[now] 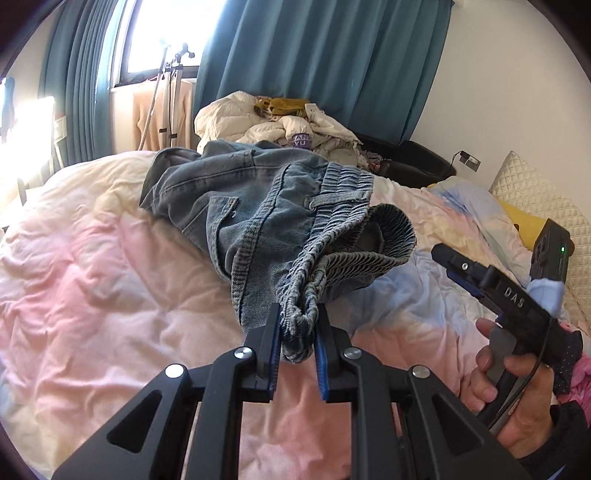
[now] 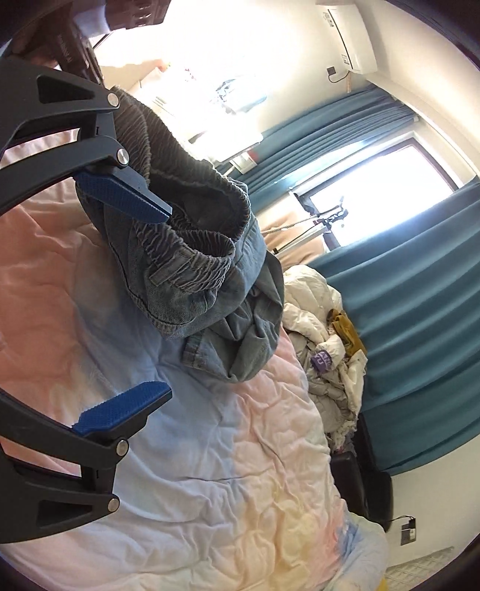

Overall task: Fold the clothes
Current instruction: 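Grasp a cuff with the right gripper while the left gripper holds the waistband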

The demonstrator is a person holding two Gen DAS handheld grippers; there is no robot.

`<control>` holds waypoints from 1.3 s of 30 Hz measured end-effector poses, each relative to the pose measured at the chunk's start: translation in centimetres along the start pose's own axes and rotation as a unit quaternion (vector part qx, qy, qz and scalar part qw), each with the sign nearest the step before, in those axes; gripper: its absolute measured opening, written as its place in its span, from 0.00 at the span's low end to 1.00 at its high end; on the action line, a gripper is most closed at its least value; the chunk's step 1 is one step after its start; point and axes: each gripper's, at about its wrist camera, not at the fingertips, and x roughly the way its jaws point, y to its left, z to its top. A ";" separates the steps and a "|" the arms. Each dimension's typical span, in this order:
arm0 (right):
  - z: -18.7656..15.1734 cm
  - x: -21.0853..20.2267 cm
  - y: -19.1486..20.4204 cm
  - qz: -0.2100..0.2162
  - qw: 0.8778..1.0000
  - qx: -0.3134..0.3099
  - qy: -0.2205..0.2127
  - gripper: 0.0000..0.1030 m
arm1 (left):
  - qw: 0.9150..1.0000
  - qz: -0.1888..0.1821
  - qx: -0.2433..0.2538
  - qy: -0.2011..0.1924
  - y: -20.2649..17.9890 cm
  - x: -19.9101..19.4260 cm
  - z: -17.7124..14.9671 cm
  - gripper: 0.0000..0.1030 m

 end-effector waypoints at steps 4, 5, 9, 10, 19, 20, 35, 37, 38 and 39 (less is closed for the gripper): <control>-0.3 0.5 0.1 0.019 1.000 0.010 0.017 0.82 | 1.000 -0.005 0.012 0.014 -0.4 0.0 -0.9 0.21; -0.4 0.7 0.0 0.022 0.999 0.014 0.023 0.76 | 1.000 -0.002 0.016 0.015 -0.4 -0.1 -1.1 0.24; -0.8 2.0 -0.5 0.024 0.998 0.028 0.045 0.64 | 0.999 -0.004 0.030 0.010 -1.0 -1.3 -1.9 0.32; -0.8 2.2 -0.7 0.023 0.998 0.029 0.049 0.63 | 0.999 -0.003 0.032 0.000 -1.1 -1.9 -2.0 0.34; -1.9 6.3 -1.8 -0.033 0.993 0.033 0.112 0.29 | 0.997 0.011 0.072 -0.030 -2.9 -2.3 -1.2 0.46; -2.0 6.5 -2.1 -0.034 0.992 0.037 0.117 0.27 | 0.996 0.013 0.079 -0.024 -3.2 -1.7 -1.1 0.46; -1.9 6.0 -3.0 -0.043 0.991 0.060 0.112 0.20 | 0.966 0.101 0.237 -0.022 -9.8 6.2 1.5 0.46; -1.9 6.3 -3.2 -0.038 0.991 0.065 0.110 0.21 | 0.960 0.132 0.246 -0.018 -10.0 7.8 2.1 0.46; -1.9 6.4 -3.2 -0.036 0.991 0.065 0.107 0.21 | 0.957 0.148 0.251 -0.016 -10.1 8.6 2.4 0.46; -1.8 6.6 -3.3 -0.034 0.992 0.064 0.104 0.21 | 0.953 0.163 0.255 -0.013 -10.3 9.4 2.7 0.46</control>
